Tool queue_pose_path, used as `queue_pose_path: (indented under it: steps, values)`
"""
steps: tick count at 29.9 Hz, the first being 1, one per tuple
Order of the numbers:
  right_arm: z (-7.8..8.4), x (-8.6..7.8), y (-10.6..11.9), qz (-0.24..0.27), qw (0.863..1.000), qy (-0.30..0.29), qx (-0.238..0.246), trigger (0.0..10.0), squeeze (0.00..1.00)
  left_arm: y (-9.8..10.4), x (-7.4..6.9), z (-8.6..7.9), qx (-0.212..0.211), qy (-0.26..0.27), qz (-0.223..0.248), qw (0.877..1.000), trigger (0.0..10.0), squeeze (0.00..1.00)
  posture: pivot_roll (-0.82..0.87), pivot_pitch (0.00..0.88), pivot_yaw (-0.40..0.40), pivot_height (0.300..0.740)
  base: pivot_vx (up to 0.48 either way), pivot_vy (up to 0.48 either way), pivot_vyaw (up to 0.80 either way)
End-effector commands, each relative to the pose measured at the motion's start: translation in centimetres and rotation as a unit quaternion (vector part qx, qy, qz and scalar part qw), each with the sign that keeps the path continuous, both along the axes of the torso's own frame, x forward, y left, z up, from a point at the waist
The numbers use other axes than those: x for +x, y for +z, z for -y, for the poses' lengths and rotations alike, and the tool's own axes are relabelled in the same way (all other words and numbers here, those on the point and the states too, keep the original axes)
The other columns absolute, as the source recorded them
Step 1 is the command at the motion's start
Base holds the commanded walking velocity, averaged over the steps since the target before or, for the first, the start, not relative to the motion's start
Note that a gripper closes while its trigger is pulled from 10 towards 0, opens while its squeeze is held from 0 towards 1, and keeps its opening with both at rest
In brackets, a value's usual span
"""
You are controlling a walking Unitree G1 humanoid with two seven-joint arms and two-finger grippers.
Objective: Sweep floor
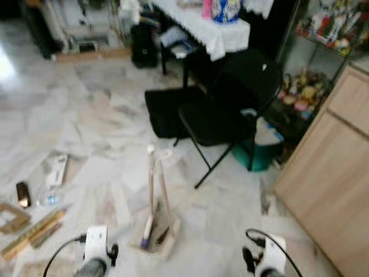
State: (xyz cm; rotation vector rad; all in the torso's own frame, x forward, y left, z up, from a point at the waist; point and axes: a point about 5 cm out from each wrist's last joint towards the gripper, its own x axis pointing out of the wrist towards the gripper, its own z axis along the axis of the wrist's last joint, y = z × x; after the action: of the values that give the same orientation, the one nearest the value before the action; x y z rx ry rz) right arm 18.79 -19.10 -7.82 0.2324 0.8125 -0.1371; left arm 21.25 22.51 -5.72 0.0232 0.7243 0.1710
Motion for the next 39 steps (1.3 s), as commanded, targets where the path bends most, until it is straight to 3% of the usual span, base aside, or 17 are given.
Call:
queue_pose_path:
  steps: [1,6,14,18,20,22,24,26,28,31,32,33,36,39]
  values:
    - [-0.4,0.0,0.0,-0.001,1.0,-0.001,0.006,10.0,0.0,-0.2,-0.4,-0.4,0.0,0.007,-0.009,1.0,10.0,0.0,-0.03,0.017,-0.051,0.74,0.0,0.0,0.0]
    - [-0.4,0.0,-0.1,-0.002,1.0,0.001,0.006,10.0,0.0,0.1,0.0,-0.4,0.005,-0.002,0.0,1.0,10.0,0.0,-0.03,0.012,-0.049,0.74,0.0,0.0,0.0]
    - [-0.5,-0.3,-0.2,-0.006,1.0,0.003,0.007,10.0,0.0,2.1,2.4,-0.2,0.017,-0.03,0.075,0.997,10.0,0.0,-0.04,0.0,-0.037,0.74,0.0,0.0,0.0]
    - [-0.6,-0.5,-0.3,-0.009,1.0,0.003,0.008,10.0,0.0,5.8,5.6,-0.7,0.063,-0.025,0.194,0.979,10.0,0.0,-0.04,0.0,-0.036,0.74,0.0,0.0,0.0]
    - [-0.6,-0.5,-0.3,-0.009,1.0,0.004,0.007,10.0,0.0,6.4,6.0,-0.8,0.068,-0.025,0.208,0.975,10.0,0.0,-0.03,0.001,-0.037,0.74,0.0,0.0,0.0]
    - [-0.7,-0.5,-0.3,-0.009,1.0,0.003,0.008,10.0,0.0,9.7,8.4,-1.0,0.086,-0.016,0.286,0.954,10.0,0.0,-0.03,0.007,-0.038,0.74,0.0,0.0,0.0]
    - [-0.7,-0.5,-0.3,-0.009,1.0,0.003,0.009,10.0,0.0,11.2,9.4,-0.9,0.09,-0.017,0.317,0.944,10.0,0.0,-0.03,0.01,-0.038,0.74,0.0,0.0,0.0]
    - [-0.7,-0.5,-0.3,-0.009,1.0,0.003,0.009,10.0,0.0,14.0,11.2,-0.2,0.086,-0.037,0.368,0.925,10.0,0.0,-0.03,0.011,-0.038,0.74,0.0,0.0,0.0]
    - [-0.7,-0.5,-0.4,-0.009,1.0,0.003,0.009,10.0,0.0,14.7,11.6,0.0,0.084,-0.046,0.379,0.92,10.0,0.0,-0.03,0.011,-0.038,0.74,0.0,0.0,0.0]
    - [-0.7,-0.5,-0.3,-0.009,1.0,0.003,0.008,10.0,0.0,18.8,13.6,2.1,0.068,-0.107,0.449,0.884,10.0,0.0,-0.04,0.019,-0.037,0.74,0.0,0.0,0.0]
    - [-0.7,-0.5,-0.3,-0.009,1.0,0.003,0.008,10.0,0.0,18.8,13.6,2.1,0.068,-0.107,0.449,0.884,10.0,0.0,-0.04,0.019,-0.037,0.74,0.0,0.0,0.0]
    - [-0.7,-0.5,-0.3,-0.009,1.0,0.002,0.008,10.0,0.0,20.4,14.1,3.4,0.045,-0.141,0.473,0.869,10.0,1.0,-0.04,0.022,-0.036,0.74,0.0,0.0,0.0]
    - [-0.7,-0.5,-0.4,-0.009,1.0,0.003,0.008,10.0,0.0,22.1,14.4,5.5,0.02,-0.202,0.492,0.847,10.0,1.0,-0.04,0.027,-0.036,0.74,0.0,0.0,0.0]
    - [-0.7,-0.5,-0.3,-0.009,1.0,0.004,0.009,10.0,0.0,22.6,14.3,6.4,0.01,-0.219,0.499,0.839,10.0,1.0,-0.04,0.028,-0.037,0.74,0.0,0.0,0.0]
